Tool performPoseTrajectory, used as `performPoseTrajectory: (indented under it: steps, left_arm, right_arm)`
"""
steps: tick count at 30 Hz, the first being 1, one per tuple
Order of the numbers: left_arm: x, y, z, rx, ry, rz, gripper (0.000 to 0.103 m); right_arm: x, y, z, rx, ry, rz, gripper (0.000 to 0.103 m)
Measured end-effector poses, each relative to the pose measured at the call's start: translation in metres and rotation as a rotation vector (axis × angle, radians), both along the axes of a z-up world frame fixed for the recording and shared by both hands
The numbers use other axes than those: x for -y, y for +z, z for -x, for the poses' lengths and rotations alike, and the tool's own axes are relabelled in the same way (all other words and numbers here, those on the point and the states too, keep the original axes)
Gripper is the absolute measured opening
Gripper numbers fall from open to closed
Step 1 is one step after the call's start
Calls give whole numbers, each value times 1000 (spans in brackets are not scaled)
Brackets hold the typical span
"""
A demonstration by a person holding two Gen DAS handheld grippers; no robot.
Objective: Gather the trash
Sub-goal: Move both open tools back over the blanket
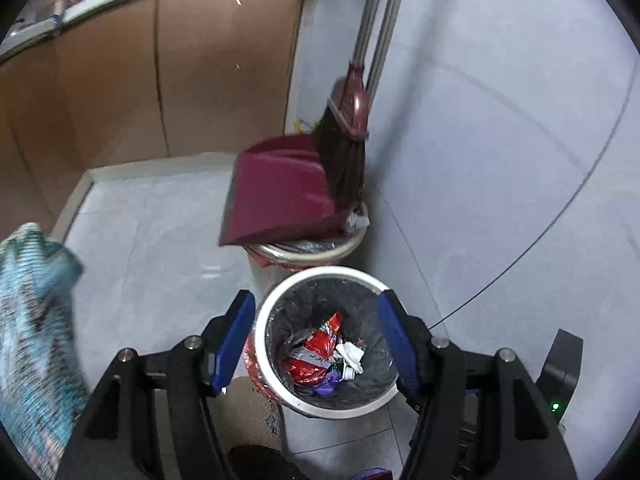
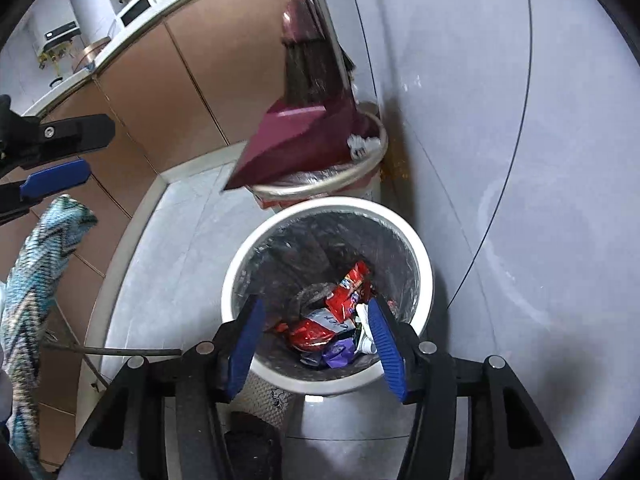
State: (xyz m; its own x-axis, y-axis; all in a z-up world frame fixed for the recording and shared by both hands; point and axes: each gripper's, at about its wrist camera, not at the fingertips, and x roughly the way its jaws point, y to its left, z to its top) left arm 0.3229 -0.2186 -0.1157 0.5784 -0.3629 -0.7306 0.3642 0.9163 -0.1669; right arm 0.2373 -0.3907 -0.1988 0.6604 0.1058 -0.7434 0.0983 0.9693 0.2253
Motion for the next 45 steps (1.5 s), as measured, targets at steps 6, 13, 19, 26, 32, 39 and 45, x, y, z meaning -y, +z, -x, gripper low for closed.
performPoseTrajectory:
  steps: [6,13,19,26,32,39,45]
  left_arm:
    - [-43,48,64,132,66,-9,62]
    - [-102,88,145,258,142,-50,65]
    - [-159,107,205,326,227,-63,71]
    - [-221,123,267,389,371,-93,72]
    - [-248,133,302,431,453,-121,73]
    - [-263,136,329,456,504,-135,73]
    - [-267,141,350,490,522,-127,73]
  right_arm:
    - [-31,65,42,114,29,22,60]
    - [-82,132,97,244,109,77,67]
    - [-129,173,137,335,206,119,71]
    - [-178,206,173,429,311,142,79]
    - [-212,219,199,478,378,181,94]
    - [-230,224,221,512,409,215,103]
    - [-232,232,242,560,411,211,103]
